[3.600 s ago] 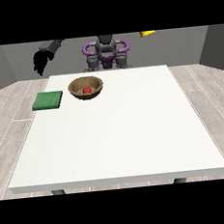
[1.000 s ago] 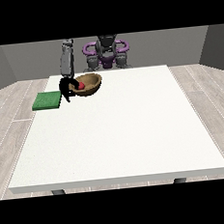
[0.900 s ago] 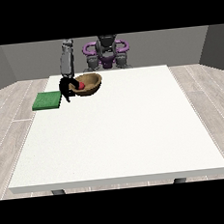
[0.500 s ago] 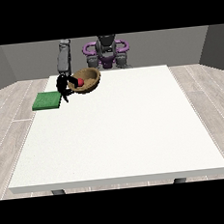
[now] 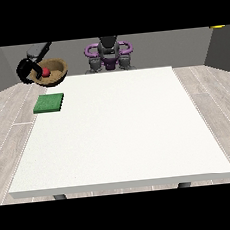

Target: Pick the cup and pour the ball into the bowl, then pick the bowl and place it on the pad

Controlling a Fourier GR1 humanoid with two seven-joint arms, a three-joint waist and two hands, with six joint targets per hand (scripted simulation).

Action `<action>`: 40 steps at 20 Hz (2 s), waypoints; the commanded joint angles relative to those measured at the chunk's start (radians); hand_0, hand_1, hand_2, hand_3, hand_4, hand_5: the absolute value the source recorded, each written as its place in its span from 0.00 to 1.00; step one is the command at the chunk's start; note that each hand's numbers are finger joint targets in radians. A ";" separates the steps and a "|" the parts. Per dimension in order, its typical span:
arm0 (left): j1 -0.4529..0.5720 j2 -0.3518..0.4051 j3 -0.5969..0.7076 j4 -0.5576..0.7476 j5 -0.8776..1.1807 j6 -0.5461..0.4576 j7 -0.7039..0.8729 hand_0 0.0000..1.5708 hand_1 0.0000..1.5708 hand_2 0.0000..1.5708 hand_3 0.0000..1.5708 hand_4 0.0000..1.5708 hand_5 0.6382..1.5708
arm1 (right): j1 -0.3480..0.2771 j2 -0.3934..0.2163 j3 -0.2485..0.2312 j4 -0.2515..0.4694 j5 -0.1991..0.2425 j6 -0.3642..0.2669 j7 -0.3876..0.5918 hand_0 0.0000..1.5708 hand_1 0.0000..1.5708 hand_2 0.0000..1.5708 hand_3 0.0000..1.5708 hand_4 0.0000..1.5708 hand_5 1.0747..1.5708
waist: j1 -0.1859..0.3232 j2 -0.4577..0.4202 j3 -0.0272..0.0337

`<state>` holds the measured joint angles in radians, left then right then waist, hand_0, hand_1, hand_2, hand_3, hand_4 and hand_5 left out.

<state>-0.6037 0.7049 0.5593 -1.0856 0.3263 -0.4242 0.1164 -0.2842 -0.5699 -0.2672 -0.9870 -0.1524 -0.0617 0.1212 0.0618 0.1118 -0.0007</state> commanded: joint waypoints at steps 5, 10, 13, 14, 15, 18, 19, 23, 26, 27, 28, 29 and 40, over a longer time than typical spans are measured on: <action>0.056 0.017 0.009 0.042 -0.011 -0.014 -0.113 0.00 0.00 0.00 0.00 0.77 0.98 | -0.110 -0.133 -0.068 0.083 -0.019 0.089 0.063 1.00 1.00 1.00 0.36 0.69 0.99 | -0.018 0.050 0.0007; 0.061 0.057 0.042 0.072 0.025 -0.068 -0.184 0.00 0.00 0.00 0.00 0.77 0.98 | -0.131 -0.081 -0.091 0.161 -0.013 0.055 -0.047 1.00 1.00 1.00 0.31 0.68 1.00 | 0.006 0.116 0.0011; 0.041 0.067 0.027 0.094 0.006 -0.048 -0.187 0.00 0.00 0.00 0.00 0.77 0.98 | -0.184 -0.027 -0.071 0.158 -0.026 0.037 0.004 1.00 1.00 1.00 0.31 0.68 0.99 | -0.003 0.120 0.0007; 0.029 0.092 0.040 0.062 0.039 -0.050 -0.135 0.00 0.00 0.00 0.00 0.77 0.98 | -0.157 -0.027 -0.100 0.227 -0.028 0.054 -0.107 1.00 1.00 1.00 0.28 0.68 1.00 | 0.009 0.132 0.0017; 0.014 0.103 0.041 0.104 0.018 -0.056 -0.196 0.00 0.00 0.00 0.00 0.77 0.98 | -0.219 -0.019 -0.086 0.185 -0.034 0.035 -0.038 1.00 1.00 1.00 0.29 0.67 1.00 | 0.003 0.168 0.0008; 0.056 0.075 0.021 0.101 0.015 -0.039 -0.176 0.00 0.00 0.00 0.00 0.77 0.98 | -0.182 0.019 -0.067 0.223 -0.020 0.041 -0.054 1.00 1.00 1.00 0.34 0.65 1.00 | -0.013 0.098 0.0009; 0.029 0.103 0.026 0.077 0.046 -0.065 -0.148 0.00 0.00 0.00 0.00 0.77 0.98 | -0.237 -0.055 -0.109 0.290 -0.041 0.089 -0.065 1.00 1.00 1.00 0.37 0.64 1.00 | 0.020 0.147 0.0015; 0.036 0.091 0.018 0.071 0.039 -0.042 -0.152 0.00 0.00 0.00 0.00 0.76 0.99 | -0.264 -0.031 -0.159 0.317 -0.095 0.048 -0.014 1.00 1.00 1.00 0.47 0.58 1.00 | 0.004 0.119 0.0013; 0.032 0.108 0.020 0.026 0.075 -0.074 -0.131 0.00 0.00 0.00 0.00 0.76 0.99 | -0.272 -0.130 -0.190 0.401 -0.069 0.028 -0.026 1.00 1.00 1.00 0.74 0.12 0.97 | 0.047 0.154 0.0020; 0.040 0.152 0.060 0.137 0.051 -0.077 -0.197 0.00 0.00 0.00 0.00 0.76 0.99 | -0.242 -0.093 -0.151 0.322 -0.043 0.001 -0.047 1.00 1.00 1.00 0.74 0.00 0.96 | -0.013 0.162 0.0004; 0.050 0.111 0.019 0.079 0.063 -0.072 -0.135 0.00 0.00 0.00 0.00 0.76 0.99 | -0.251 -0.080 -0.145 0.353 -0.028 -0.037 -0.034 1.00 1.00 1.00 0.69 0.00 0.96 | 0.013 0.098 0.0011; 0.052 0.098 0.024 0.081 0.055 -0.048 -0.164 0.00 0.00 0.00 0.00 0.76 0.99 | -0.248 -0.118 -0.163 0.364 -0.042 0.007 -0.056 1.00 1.00 1.00 0.62 0.00 0.97 | -0.011 0.131 0.0012; 0.078 0.161 0.037 0.144 0.046 -0.088 -0.246 0.00 0.00 0.00 0.00 0.76 0.99 | -0.294 0.022 -0.172 0.379 -0.068 -0.085 -0.181 0.91 0.91 0.88 0.43 0.00 0.93 | 0.009 0.163 0.0014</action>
<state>-0.5357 0.8586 0.6033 -0.9355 0.3764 -0.5121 -0.1197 -0.5732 -0.5823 -0.4355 -0.6251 -0.2165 -0.1293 -0.0025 0.0672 0.2710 0.0002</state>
